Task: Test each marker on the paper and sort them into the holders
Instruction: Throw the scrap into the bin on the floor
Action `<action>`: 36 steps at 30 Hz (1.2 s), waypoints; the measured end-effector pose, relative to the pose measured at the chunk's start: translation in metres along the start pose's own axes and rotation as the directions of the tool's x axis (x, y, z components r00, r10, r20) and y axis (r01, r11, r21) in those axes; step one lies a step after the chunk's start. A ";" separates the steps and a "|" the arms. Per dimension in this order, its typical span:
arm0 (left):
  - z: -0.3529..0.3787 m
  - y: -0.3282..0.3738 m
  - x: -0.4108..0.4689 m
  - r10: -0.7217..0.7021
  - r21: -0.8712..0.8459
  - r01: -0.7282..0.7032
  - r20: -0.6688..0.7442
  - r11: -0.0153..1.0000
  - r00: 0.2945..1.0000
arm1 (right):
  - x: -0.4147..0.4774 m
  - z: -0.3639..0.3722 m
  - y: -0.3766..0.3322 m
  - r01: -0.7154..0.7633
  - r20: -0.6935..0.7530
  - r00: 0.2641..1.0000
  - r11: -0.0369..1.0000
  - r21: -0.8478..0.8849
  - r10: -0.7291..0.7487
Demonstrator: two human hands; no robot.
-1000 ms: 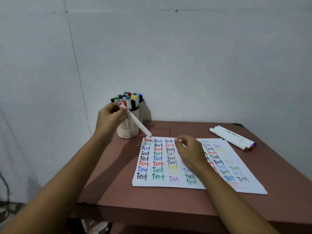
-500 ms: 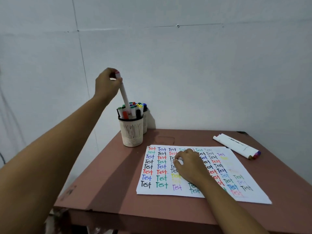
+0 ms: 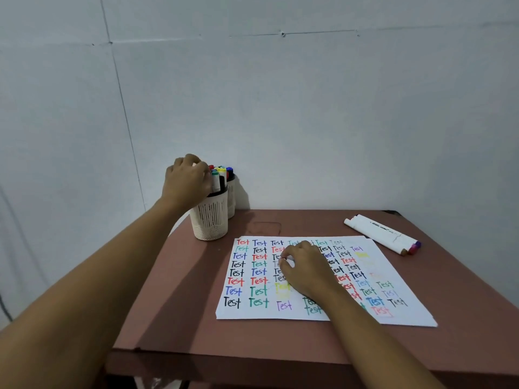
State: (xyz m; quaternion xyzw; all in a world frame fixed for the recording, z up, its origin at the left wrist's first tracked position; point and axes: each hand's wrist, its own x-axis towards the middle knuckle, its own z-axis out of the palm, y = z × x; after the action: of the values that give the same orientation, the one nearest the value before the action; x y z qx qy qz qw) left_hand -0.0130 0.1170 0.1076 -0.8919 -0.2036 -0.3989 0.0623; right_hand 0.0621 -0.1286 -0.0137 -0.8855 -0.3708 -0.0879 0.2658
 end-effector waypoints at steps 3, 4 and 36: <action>0.001 0.019 -0.010 0.085 -0.091 -0.105 -0.201 0.990 0.976 | 0.003 -0.001 0.000 -0.024 -0.030 0.999 0.998 0.051 0.025; 0.003 0.030 -0.017 0.106 -0.142 -0.143 -0.240 0.979 0.965 | 0.004 -0.002 -0.001 -0.042 -0.044 0.998 0.995 0.088 0.046; 0.083 0.106 -0.101 0.263 -0.367 -0.045 0.573 0.929 0.776 | 0.090 -0.099 0.119 -0.338 0.249 0.791 0.739 -0.583 0.558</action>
State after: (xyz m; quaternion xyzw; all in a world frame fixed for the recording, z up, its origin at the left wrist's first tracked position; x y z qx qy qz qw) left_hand 0.0272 0.0116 -0.0172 -0.9836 -0.0675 -0.1102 -0.1256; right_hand 0.2138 -0.1966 0.0534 -0.9847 -0.1511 0.0726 -0.0478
